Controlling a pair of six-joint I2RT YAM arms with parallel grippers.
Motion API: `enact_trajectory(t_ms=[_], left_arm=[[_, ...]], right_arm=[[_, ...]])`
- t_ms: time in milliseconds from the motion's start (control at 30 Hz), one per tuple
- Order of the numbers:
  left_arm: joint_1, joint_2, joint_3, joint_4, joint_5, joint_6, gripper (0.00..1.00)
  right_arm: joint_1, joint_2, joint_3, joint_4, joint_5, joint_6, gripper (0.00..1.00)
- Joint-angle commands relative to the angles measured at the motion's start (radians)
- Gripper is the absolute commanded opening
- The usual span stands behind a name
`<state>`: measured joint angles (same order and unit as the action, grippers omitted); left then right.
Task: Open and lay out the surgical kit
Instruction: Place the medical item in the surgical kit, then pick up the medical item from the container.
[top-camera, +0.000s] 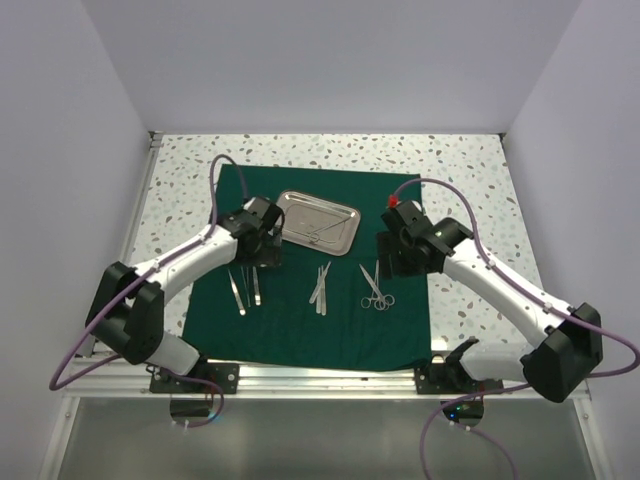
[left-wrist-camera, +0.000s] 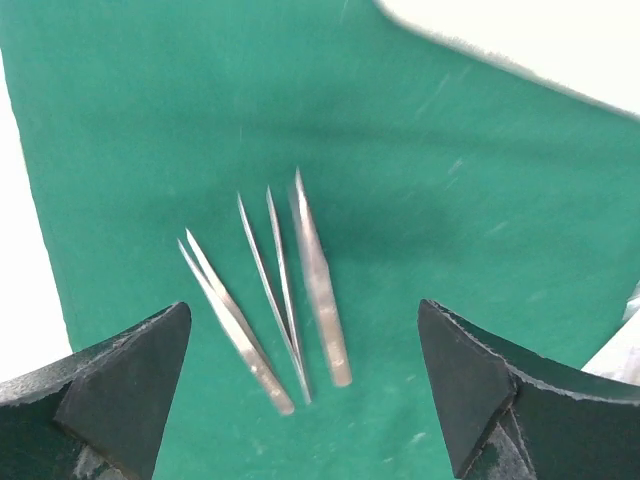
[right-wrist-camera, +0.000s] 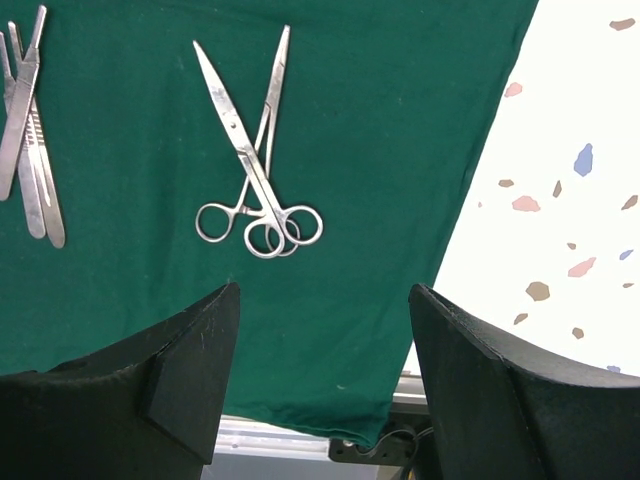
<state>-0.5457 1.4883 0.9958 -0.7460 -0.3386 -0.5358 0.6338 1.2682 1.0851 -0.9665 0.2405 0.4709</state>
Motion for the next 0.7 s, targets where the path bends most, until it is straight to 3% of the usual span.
enact_trajectory(t_ms=[0,100,200,433,667], left_arm=[[0.000,-0.002,0.128,0.059,-0.036,0.039,1.00],[0.000,0.065,0.202,0.094,-0.014,0.114,1.00],[0.000,0.218,0.382,0.108,0.039,0.184,1.00],[-0.003,0.522,0.674,0.131,0.185,0.278,0.86],[-0.033,0.711,0.891,0.142,0.317,0.338,0.83]], right_arm=[[-0.002,-0.047,-0.013,-0.006,0.008,0.009,0.72],[-0.002,-0.065,-0.021,-0.014,0.023,0.018,0.72],[-0.003,-0.081,-0.024,-0.028,0.039,0.040,0.72],[-0.003,-0.102,-0.017,-0.072,0.088,0.069,0.73],[-0.003,-0.102,-0.016,-0.120,0.126,0.089,0.73]])
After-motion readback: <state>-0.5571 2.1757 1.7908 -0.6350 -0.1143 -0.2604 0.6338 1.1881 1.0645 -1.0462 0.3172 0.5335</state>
